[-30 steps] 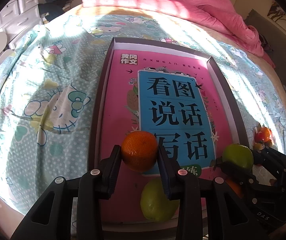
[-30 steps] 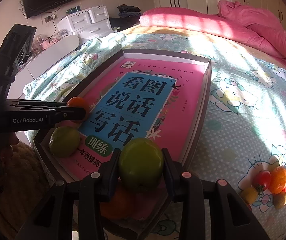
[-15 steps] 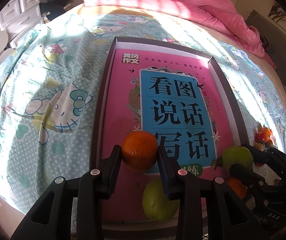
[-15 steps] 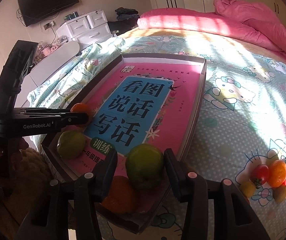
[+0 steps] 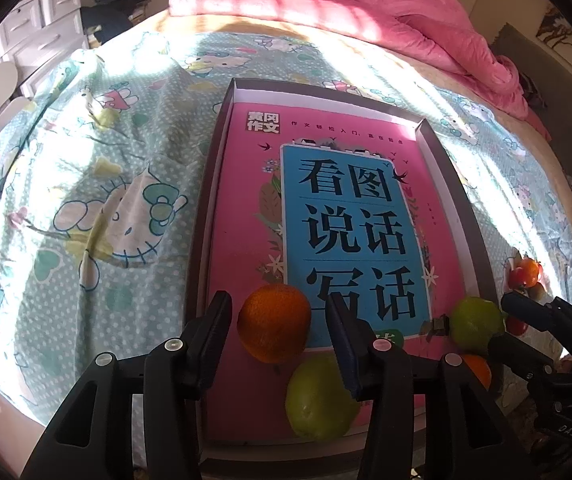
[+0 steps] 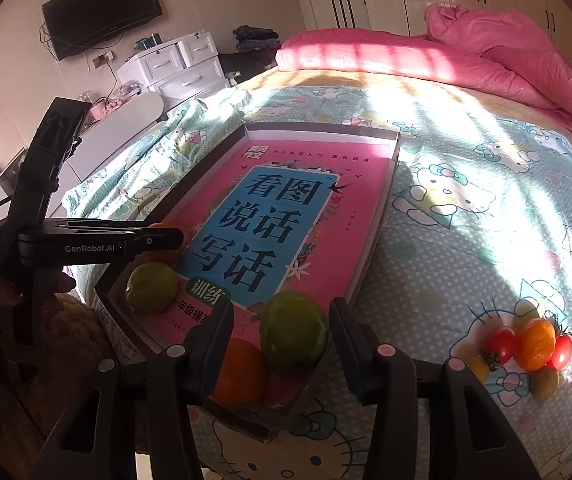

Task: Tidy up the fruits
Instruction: 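Lower the orange with the left tool and open it while the right tool releases the mango, then move both open tools from the tray back to the tomato pile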

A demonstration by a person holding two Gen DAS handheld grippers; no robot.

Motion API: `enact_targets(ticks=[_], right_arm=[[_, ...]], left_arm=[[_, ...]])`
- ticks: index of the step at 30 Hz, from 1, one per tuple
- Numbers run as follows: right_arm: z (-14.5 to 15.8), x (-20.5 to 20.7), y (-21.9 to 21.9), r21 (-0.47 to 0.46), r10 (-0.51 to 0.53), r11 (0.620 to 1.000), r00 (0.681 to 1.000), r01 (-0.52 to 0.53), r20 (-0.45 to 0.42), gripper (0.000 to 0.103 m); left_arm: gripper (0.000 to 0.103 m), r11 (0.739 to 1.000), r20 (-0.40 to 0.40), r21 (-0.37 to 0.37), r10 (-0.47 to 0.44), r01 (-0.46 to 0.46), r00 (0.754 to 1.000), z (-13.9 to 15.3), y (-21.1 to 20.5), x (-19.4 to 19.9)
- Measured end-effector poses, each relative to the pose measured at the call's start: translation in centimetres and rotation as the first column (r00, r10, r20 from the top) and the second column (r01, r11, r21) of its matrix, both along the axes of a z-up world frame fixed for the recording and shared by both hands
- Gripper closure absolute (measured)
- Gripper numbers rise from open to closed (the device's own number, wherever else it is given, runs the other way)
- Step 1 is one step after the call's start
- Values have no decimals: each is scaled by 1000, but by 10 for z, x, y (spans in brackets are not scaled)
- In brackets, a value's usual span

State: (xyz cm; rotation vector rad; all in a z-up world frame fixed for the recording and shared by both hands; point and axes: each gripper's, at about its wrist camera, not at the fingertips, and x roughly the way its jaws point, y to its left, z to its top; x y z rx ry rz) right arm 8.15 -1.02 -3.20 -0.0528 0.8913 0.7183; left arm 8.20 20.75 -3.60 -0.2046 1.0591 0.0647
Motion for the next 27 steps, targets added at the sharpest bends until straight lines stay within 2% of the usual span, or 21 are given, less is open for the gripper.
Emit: enact_targets(ticks=[4,11,16,21,27], right_arm=[[2,-2,-2,-5,2,1000,1000,-2,17,53],[4,-6,-2,-31,14,999,998,-12,54,48],[7,-9,-3,-41,15,999,996,-12,84,43],[12,-9,-7,-32,13,999,995,-10,101,41],[19,-10,-16,-7,0,1000,993,1,121,38]], left_arm=[[51,1000,17,-4,6,-6,1000,3,1,-1],[37,1000,60,5,15,-15,998,11,1,-3],[33,1000,74,5,1,-2,997,15,-4,-4],[25,1000,111,8,-15,15,994,27,-15,-8],[24,1000,126,1,-23,23,992,36,-28,-11]])
